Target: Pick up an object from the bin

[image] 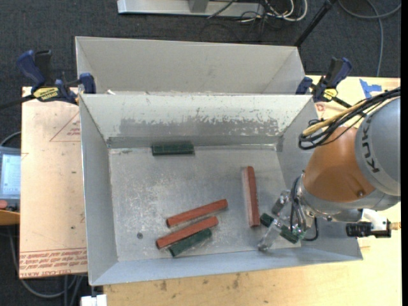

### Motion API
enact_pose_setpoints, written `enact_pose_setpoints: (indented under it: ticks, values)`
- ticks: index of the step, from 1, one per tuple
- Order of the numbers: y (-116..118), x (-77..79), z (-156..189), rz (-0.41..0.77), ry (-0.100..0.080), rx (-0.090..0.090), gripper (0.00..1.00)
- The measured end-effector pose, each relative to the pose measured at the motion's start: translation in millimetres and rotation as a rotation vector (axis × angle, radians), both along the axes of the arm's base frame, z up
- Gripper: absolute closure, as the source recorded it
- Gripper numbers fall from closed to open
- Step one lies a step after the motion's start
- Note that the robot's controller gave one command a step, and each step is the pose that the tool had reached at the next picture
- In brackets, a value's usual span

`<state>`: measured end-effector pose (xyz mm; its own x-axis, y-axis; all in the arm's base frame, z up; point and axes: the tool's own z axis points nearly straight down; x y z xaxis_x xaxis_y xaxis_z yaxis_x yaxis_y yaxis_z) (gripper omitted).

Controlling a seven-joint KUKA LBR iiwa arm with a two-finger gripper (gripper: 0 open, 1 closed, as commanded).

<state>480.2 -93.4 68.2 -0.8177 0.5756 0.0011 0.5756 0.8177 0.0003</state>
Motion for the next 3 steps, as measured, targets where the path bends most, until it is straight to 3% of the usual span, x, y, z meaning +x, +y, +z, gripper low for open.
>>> enact_pose_setpoints:
  ticks: [1,3]
  values:
    - [0,0.4,1,0.001,-0.001,-0.001,1.00]
    - [0,3.7,110,0.006,-0.008,-0.001,1.00]
